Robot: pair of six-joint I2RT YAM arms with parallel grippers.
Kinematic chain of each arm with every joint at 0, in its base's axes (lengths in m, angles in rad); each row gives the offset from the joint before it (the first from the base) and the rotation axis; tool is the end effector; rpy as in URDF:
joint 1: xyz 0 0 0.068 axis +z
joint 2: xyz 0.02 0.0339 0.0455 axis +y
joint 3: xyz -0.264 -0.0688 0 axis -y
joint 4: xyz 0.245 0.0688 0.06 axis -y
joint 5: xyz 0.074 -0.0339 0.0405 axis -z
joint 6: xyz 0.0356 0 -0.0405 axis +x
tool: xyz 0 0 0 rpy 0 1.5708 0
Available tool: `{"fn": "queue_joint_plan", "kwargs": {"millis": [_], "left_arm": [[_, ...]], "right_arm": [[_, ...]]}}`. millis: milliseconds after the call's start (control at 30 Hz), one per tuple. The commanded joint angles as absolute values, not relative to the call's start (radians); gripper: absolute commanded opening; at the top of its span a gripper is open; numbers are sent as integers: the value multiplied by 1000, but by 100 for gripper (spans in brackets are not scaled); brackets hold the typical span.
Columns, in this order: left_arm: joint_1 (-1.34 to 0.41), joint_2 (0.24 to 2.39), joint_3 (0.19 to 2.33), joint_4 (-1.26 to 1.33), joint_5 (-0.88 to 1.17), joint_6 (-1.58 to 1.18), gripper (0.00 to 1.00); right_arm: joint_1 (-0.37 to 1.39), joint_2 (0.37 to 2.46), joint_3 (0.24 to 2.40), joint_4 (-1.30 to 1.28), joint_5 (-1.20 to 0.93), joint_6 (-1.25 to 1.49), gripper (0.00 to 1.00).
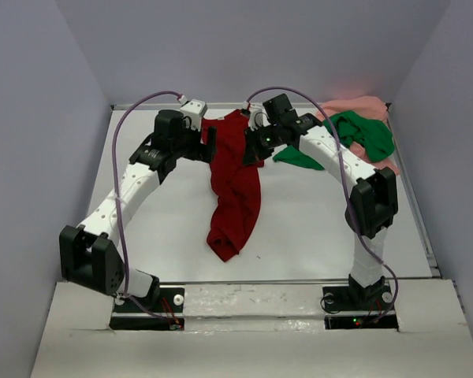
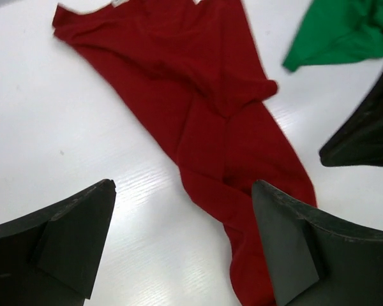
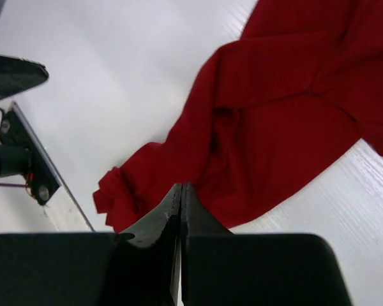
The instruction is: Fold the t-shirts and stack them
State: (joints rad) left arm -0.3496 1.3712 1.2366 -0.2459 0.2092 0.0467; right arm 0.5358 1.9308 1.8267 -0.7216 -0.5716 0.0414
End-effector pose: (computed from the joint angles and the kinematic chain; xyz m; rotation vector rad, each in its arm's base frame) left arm 0.2977 -0.1164 0.3584 0.5222 1.8934 -0.4034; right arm 0.3628 0.2378 0.3184 -0.8618 2.2789 0.9511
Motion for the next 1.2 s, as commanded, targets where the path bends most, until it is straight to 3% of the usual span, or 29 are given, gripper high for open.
{"fn": "queue_joint_plan", "kwargs": {"millis": [0, 167, 600, 833, 933, 1067, 1100, 1167], "left_arm": [[-342, 1510, 1276, -208, 11, -26, 94], [-341, 1686, 1377, -221, -5, -25, 81], [-342, 1885, 1437, 89, 11, 17, 80], [-344, 1996, 1523, 58, -23, -32, 78], [-339, 1973, 1510, 49, 60, -57, 78], [-341, 1885, 1474, 46, 98, -74, 84], [-341, 1861, 1459, 48, 81, -72, 86], [-339, 1780, 1444, 49, 46, -54, 88]], "right_arm": [[545, 1988, 1939, -736, -483, 57, 0], [545, 2045, 1990, -664, -466, 45, 0], [545, 2218, 1993, -506, -385, -43, 0], [545, 2299, 2034, -503, -457, -3, 0], [535, 2269, 2014, -492, -512, -3, 0], [526, 2165, 1976, -476, -511, 44, 28], [517, 2137, 1968, -476, -505, 49, 39], [517, 2041, 1956, -476, -471, 46, 44]]}}
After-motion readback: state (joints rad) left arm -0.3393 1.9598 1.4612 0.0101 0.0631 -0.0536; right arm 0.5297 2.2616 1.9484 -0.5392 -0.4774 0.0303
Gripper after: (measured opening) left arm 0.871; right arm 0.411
